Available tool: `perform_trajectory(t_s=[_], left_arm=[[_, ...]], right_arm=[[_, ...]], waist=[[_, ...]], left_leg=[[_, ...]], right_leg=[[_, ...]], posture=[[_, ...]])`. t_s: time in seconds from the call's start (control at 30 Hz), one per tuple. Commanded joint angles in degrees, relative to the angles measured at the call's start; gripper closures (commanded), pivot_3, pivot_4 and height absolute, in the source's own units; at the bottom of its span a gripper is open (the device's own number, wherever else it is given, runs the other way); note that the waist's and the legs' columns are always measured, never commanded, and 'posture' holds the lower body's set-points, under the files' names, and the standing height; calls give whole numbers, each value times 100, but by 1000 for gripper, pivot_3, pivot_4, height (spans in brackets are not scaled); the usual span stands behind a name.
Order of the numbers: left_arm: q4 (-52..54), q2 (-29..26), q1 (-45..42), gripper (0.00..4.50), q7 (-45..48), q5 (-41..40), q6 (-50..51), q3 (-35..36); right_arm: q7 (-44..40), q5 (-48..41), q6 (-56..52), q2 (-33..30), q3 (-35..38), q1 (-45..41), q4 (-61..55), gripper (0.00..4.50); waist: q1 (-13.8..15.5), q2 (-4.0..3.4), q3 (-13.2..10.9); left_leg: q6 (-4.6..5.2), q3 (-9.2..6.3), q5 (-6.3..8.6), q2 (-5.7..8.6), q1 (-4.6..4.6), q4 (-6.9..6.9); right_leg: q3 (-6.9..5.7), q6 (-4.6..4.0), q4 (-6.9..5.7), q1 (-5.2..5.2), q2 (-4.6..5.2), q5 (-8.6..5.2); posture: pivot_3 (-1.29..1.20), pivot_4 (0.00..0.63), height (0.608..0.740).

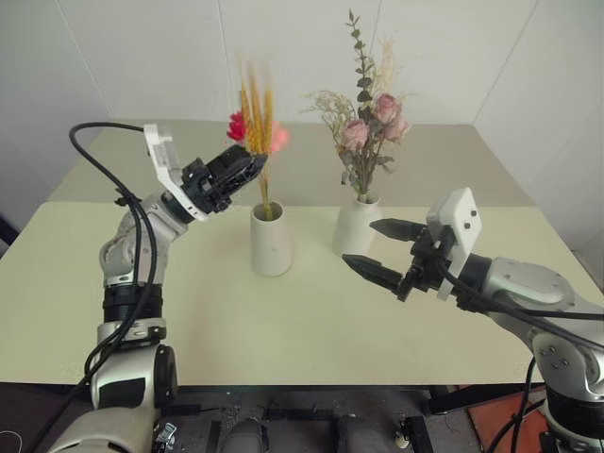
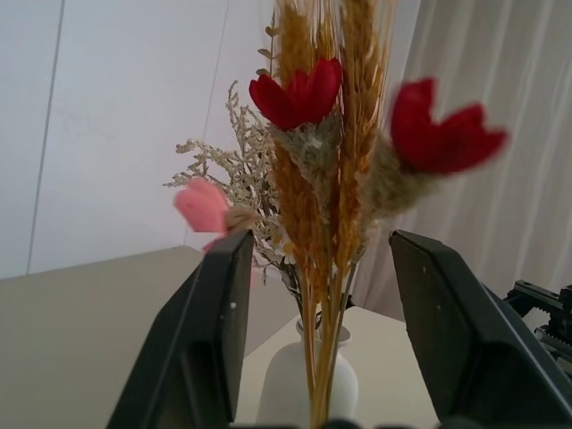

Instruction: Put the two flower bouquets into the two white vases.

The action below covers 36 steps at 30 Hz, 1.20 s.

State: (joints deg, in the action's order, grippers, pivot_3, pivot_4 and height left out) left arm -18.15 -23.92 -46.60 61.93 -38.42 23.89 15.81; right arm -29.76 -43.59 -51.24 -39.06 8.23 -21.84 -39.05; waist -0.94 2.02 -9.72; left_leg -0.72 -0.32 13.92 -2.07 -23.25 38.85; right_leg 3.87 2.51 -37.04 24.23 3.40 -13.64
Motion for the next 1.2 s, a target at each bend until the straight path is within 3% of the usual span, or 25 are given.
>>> perform_trajectory(t_s=[0.03,0.07,0.1,0.27,0.4,0.57,0.87,1.03,1.2], left_arm=[[321,-203,120,473,-48,132,-105,-76],[374,-326,200,106,-25,223,-119,-121],[429,-478,283,47,46,275,-92,-152],[825,-1212,788,47,475,102,118,-5],[1438,-2032,1458,47,621,-171,496,465],[1866,-2578,2012,47,451,-344,639,1042],[3303,-2645,3176,47,-144,-640,880,1788],[4151,-2405,4247,47,-546,-799,946,2353],[4567,-2330,4696,47,-847,-1009,996,2636]], right_arm=[[-62,-18,194,-123,198,-45,-112,0],[-77,-14,199,-145,206,-44,-101,0],[-84,-22,201,-163,220,-44,-90,0],[-175,-92,217,-261,376,32,-68,0],[-378,-146,263,-456,630,230,-64,0],[-702,-151,418,-676,892,404,112,0],[-2009,92,993,-1428,1174,663,1301,0],[-2726,577,1512,-1949,907,213,2553,0],[-3123,1071,1958,-2070,569,-323,3437,0]], waist=[[-8,0,0],[-6,0,0],[-8,0,0],[-45,0,0],[-32,0,0],[-11,0,0],[-1,0,0],[-41,0,0],[-35,-1,0]], left_leg=[[0,0,0,0,0,0],[0,0,0,-1,0,0],[0,0,0,0,0,0],[0,0,0,-3,1,-2],[0,1,0,-5,1,-2],[0,5,0,-11,5,-2],[0,12,1,-14,6,-5],[1,25,2,-21,19,-6],[1,31,1,-34,34,-5]], right_leg=[[0,0,0,0,0,0],[0,0,0,0,0,0],[0,0,-1,0,0,0],[2,-1,-1,3,-1,0],[1,0,1,2,-1,-1],[0,-1,2,0,-2,-2],[-1,-1,8,-3,-1,-2],[7,-4,3,-8,-4,-2],[8,-12,2,-14,-18,-3]], posture=[[0,150,740],[0,150,740],[0,150,740],[0,150,740],[0,150,740],[0,150,740],[0,150,740],[0,150,740],[0,150,740]])
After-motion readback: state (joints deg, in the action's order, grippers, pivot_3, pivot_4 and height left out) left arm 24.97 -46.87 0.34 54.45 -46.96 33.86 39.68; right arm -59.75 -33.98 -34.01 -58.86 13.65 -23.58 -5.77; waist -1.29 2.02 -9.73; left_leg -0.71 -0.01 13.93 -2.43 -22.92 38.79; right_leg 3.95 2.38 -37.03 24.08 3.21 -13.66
